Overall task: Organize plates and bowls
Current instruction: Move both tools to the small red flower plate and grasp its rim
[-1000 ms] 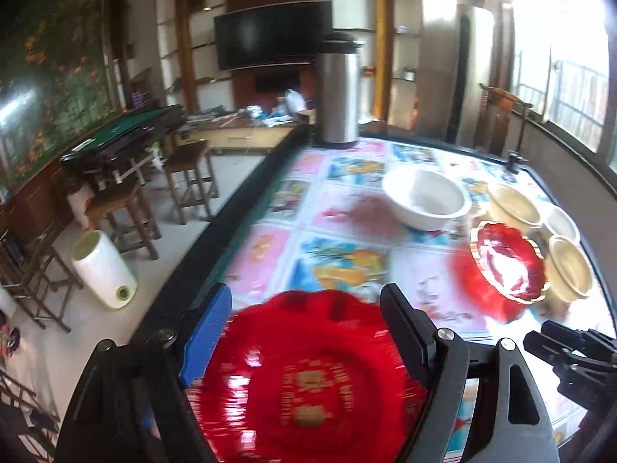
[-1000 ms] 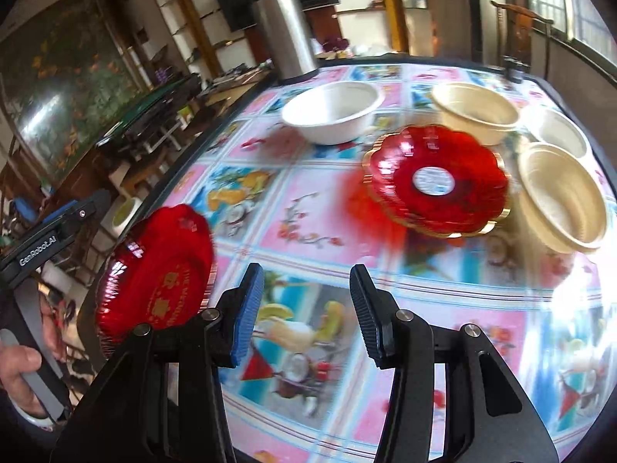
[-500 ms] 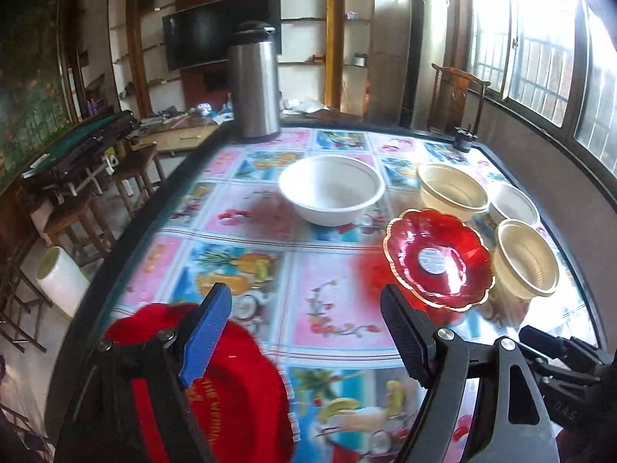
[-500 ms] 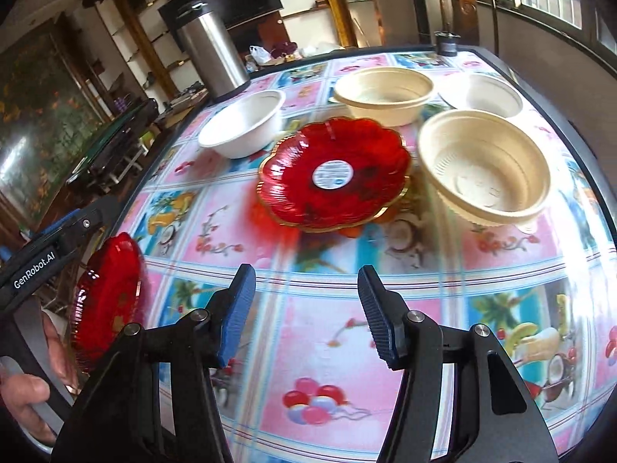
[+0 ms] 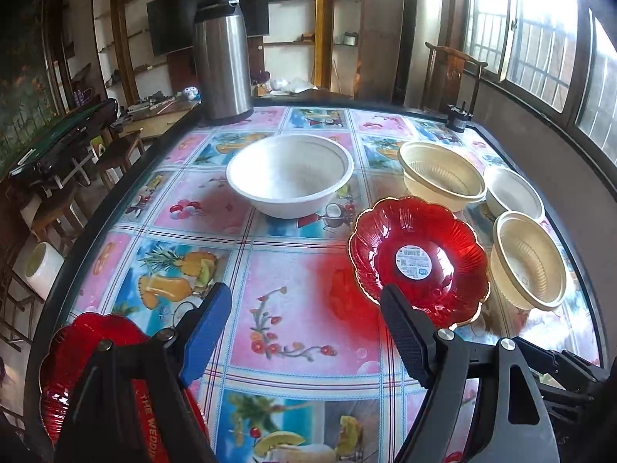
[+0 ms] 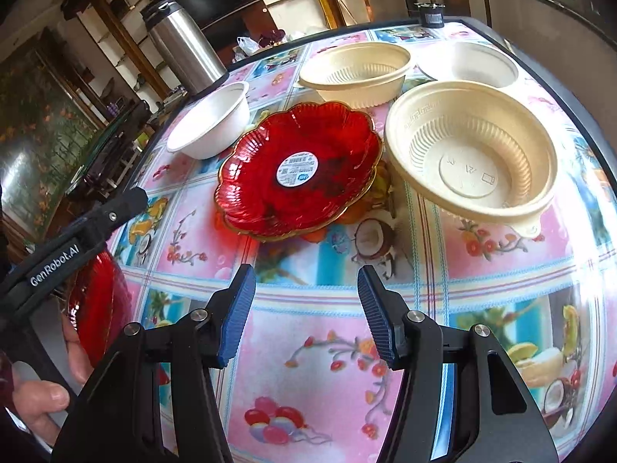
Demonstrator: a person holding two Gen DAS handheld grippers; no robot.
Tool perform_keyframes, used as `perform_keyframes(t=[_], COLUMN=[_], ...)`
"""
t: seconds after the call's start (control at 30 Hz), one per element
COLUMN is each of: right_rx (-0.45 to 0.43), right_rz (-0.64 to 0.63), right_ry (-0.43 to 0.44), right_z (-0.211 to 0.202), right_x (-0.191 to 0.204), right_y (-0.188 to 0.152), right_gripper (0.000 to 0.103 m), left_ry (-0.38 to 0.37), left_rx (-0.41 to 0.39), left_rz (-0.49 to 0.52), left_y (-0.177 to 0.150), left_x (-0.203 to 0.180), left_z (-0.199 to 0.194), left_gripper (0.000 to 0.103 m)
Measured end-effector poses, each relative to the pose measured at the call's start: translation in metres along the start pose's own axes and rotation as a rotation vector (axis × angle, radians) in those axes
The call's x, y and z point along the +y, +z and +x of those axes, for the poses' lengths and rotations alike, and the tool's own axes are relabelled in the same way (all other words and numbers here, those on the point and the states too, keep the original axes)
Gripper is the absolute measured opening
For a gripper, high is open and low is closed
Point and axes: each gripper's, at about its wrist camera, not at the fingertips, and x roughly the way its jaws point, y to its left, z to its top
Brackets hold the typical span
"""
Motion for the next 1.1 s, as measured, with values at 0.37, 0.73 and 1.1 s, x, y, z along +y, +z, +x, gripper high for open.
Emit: perform_keyframes(t=[0.37,0.73,1.1], right_rx=[0.059,0.077,0.051], right_rz=[0.071,0.15,0.154], right_ry=[0.07,0.103,0.094], right_z=[0.023,0.044,0.044], right_x=[-0.023,-0.046,-0.045], right_y=[0.018,0.052,0.059], right_gripper=[0.055,0.055,0.055], left_ry=[0.033,0.033,0.063], left_rx=[0.043,0.134,0.161], left_rz=[-0.03,-0.068,-0.021], left_y=[0.008,0.017,0.016], left_x=[-0.005,-0.017,-0.026], left_z=[0.024,0.058,0.071], left_gripper=[0.08,0.08,0.08])
